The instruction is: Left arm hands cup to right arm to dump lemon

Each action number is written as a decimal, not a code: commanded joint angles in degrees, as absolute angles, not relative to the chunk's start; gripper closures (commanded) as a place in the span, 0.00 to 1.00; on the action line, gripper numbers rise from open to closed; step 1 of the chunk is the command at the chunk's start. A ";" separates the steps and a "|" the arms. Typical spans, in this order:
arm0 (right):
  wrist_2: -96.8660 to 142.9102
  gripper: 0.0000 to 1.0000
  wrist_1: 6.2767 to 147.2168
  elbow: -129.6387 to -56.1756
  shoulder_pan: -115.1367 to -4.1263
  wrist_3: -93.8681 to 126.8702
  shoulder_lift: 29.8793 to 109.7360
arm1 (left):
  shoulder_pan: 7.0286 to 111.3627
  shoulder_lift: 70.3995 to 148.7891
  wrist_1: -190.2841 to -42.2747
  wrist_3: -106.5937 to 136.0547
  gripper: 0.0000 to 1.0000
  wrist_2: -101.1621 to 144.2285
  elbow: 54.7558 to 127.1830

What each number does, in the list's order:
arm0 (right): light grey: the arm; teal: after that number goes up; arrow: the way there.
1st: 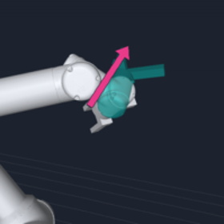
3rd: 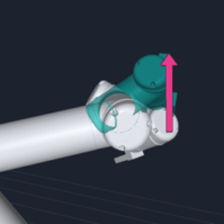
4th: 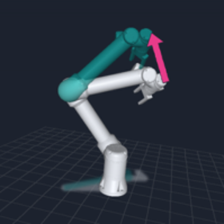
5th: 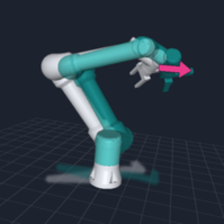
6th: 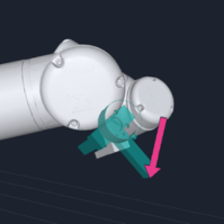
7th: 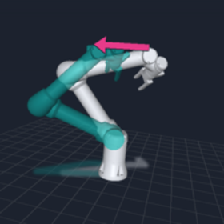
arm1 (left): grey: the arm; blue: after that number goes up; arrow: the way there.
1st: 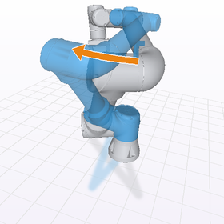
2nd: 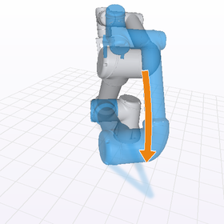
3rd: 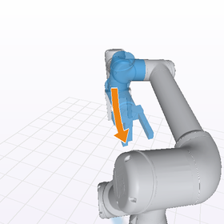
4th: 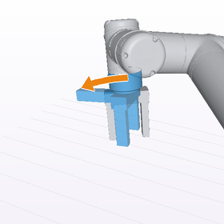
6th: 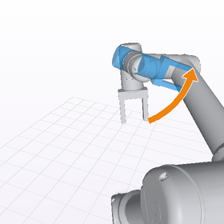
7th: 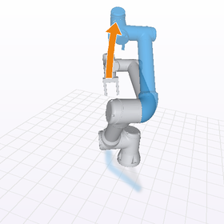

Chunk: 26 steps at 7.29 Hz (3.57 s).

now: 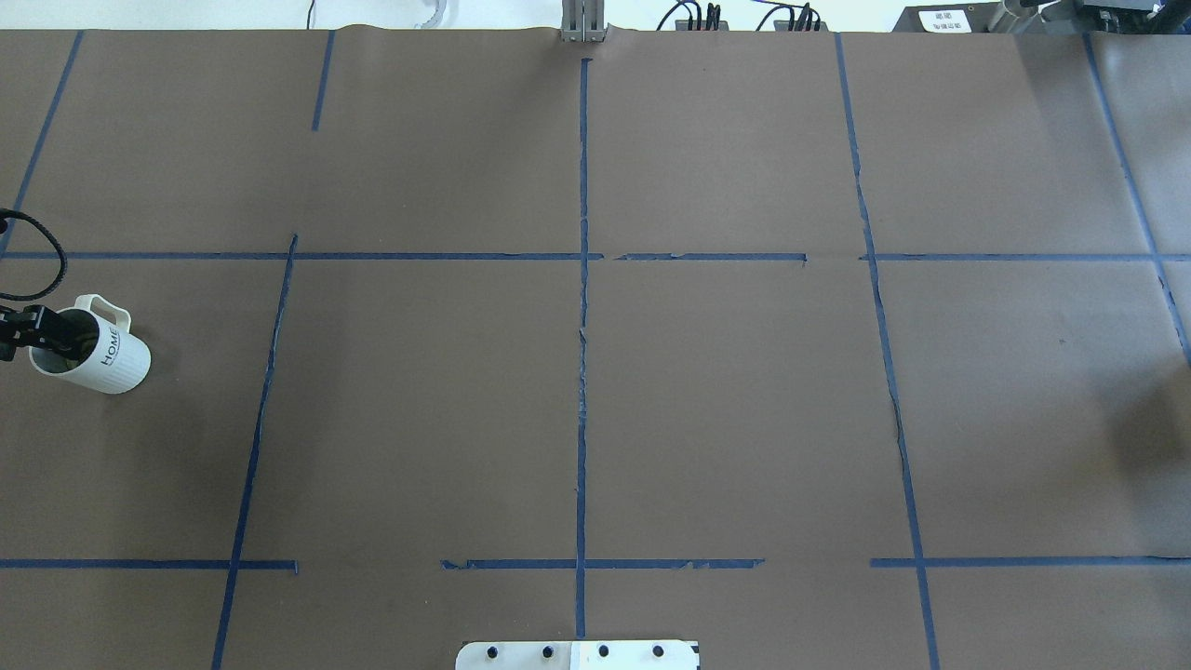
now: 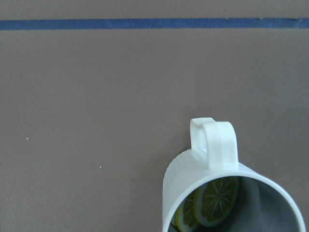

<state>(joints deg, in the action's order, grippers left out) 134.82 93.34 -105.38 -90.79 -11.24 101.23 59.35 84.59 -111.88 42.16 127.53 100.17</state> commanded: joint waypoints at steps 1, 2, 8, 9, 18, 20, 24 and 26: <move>134.74 0.00 93.34 -105.38 -90.79 -11.25 101.16 | 59.41 84.55 -111.88 42.89 0.49 127.53 100.11; 134.74 0.00 93.34 -105.38 -90.79 -11.25 101.16 | 59.50 84.46 -111.88 42.63 0.59 127.53 100.11; 134.74 0.00 90.73 -105.38 -90.18 -11.07 100.99 | 62.82 84.72 -111.19 42.45 1.00 127.53 103.53; 135.00 0.00 85.57 -105.38 -90.18 -10.90 101.16 | 63.19 86.12 -109.01 43.23 1.00 127.79 104.58; 139.58 0.02 59.93 -103.10 -63.15 12.13 80.96 | 54.15 114.41 -79.89 72.57 0.99 127.35 110.66; 127.43 0.02 46.99 -102.92 -55.07 22.81 79.73 | 51.94 116.70 -80.07 77.41 0.99 127.35 109.61; 92.15 0.04 37.46 -102.12 -36.98 34.79 69.79 | 50.63 121.45 -80.86 90.83 0.99 127.53 108.02; 71.64 0.03 27.72 -99.86 -23.09 34.54 69.52 | 49.58 123.83 -81.74 98.75 0.99 127.53 107.67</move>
